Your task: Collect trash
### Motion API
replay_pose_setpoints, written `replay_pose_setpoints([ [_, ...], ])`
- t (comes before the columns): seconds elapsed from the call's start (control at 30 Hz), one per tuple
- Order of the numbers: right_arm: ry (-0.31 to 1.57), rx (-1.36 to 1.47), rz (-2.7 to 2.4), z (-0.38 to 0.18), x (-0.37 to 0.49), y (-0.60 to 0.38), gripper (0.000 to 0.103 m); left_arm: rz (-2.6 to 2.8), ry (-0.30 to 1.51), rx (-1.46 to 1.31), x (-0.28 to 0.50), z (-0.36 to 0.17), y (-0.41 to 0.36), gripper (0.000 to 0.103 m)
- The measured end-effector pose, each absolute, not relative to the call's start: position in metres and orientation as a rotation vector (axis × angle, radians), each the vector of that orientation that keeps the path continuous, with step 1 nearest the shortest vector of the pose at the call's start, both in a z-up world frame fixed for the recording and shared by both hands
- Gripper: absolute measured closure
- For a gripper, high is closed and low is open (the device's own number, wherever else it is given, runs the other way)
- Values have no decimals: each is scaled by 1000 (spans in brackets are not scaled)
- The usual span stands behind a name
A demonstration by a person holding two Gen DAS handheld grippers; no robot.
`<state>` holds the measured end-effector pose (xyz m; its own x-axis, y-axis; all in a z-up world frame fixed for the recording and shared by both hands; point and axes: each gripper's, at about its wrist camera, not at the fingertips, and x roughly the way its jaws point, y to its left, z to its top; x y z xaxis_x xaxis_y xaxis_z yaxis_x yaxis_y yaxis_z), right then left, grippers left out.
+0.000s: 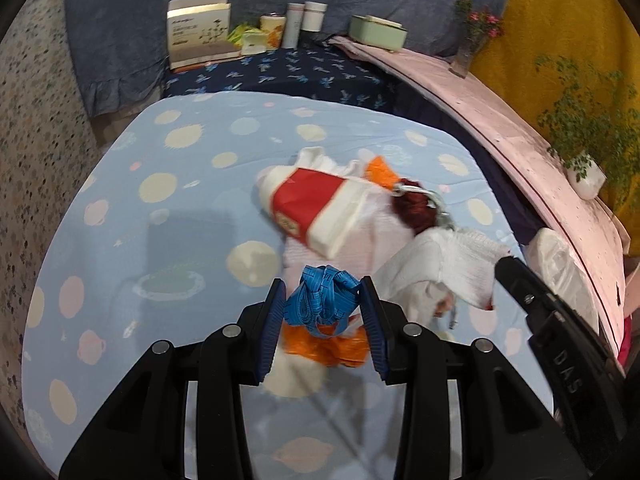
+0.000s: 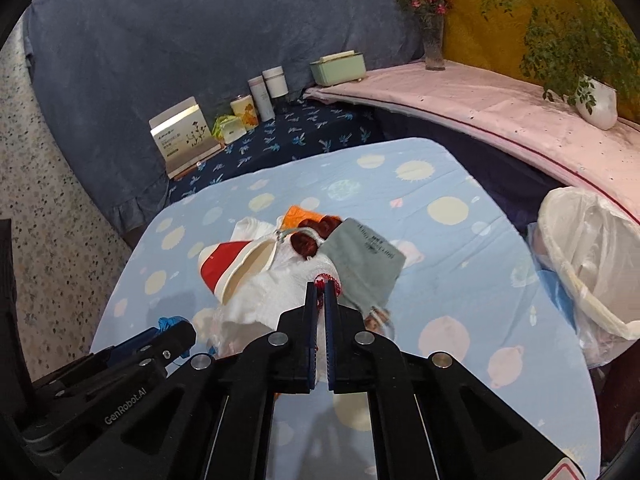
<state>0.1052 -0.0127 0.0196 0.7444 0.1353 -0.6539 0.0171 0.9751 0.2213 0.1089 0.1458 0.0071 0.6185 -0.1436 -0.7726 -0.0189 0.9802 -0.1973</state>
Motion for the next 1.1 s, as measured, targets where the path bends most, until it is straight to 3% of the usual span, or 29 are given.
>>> replay_pose_setpoints([
  [0.63, 591, 288, -155, 64, 66, -176, 102, -318, 865, -62, 110, 45, -9, 67],
  [0.8, 654, 295, -109, 38, 60, -166, 87, -267, 875, -63, 109, 34, 3, 67],
  [0.9, 694, 317, -59, 19, 62, -149, 72, -223, 891, -63, 108, 23, 19, 67],
  [0.97, 714, 317, -35, 8, 64, -135, 56, -194, 896, -55, 108, 18, 29, 67],
  [1.1, 771, 309, 9, -15, 76, -106, 55, -155, 914, -58, 108, 7, 49, 67],
])
